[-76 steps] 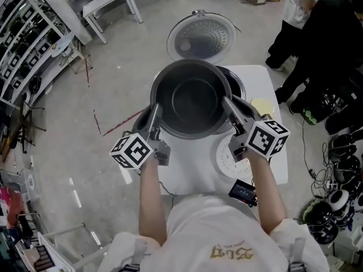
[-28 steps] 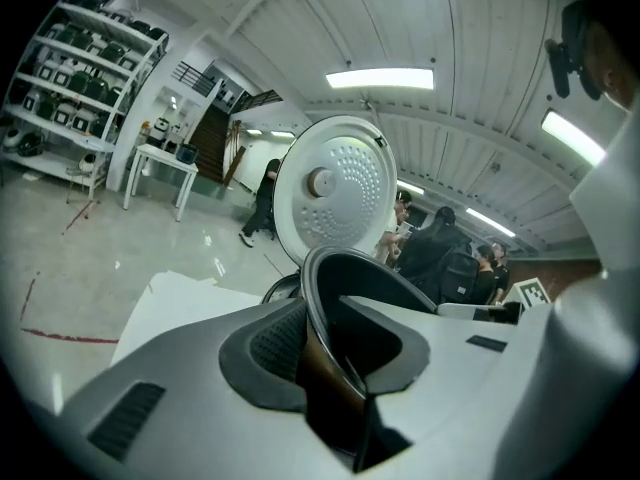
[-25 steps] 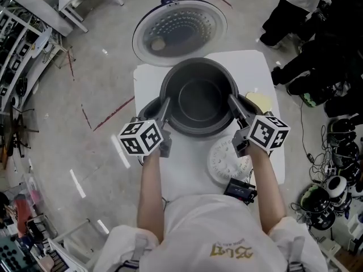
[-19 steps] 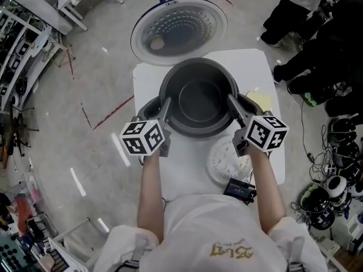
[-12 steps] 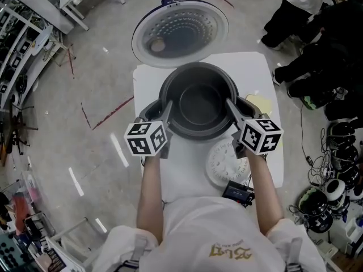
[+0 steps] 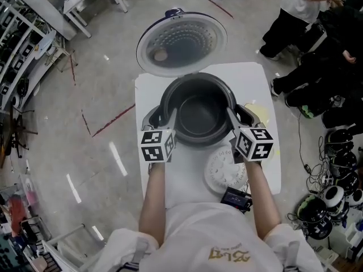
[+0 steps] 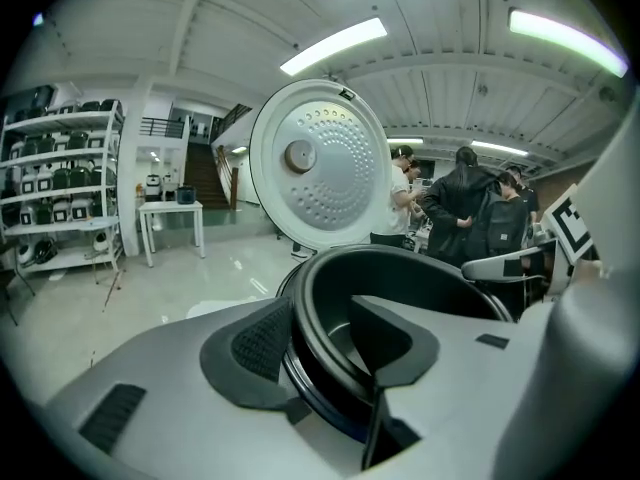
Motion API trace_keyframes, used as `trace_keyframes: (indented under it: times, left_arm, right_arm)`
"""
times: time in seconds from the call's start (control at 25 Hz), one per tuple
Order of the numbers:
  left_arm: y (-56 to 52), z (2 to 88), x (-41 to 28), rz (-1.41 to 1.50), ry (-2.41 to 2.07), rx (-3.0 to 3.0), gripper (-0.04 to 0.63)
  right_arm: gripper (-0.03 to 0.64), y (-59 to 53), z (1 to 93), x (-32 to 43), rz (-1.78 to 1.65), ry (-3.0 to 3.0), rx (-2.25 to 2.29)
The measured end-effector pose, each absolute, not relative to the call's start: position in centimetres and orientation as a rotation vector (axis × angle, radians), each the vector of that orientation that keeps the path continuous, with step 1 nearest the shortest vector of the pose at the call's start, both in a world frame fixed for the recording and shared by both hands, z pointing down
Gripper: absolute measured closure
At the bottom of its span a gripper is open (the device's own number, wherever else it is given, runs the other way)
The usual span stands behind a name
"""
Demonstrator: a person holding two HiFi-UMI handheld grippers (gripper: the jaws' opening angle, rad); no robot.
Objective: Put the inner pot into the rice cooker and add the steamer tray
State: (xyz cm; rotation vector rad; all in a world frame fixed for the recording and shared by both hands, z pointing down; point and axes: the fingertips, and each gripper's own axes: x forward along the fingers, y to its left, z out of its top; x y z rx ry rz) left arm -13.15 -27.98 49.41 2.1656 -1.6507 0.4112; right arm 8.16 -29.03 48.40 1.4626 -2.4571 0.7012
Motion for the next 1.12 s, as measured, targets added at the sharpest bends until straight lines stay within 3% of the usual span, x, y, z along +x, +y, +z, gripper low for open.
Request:
trace_keyframes:
  times: [0.44, 1.12]
  left_arm:
    - [-25.2, 47.8, -13.6, 0.297, -1.664, 2.163, 0.387]
    - [-17.2, 48.3, -10.8, 0.242, -1.566, 2.188, 0.396]
  right_arm:
    - [0.442, -25.9, 47.5, 9.0, 0.763, -2.489, 1.501]
    - [0.448, -17.5, 47.8, 10.8, 0.791, -2.487, 1.511]
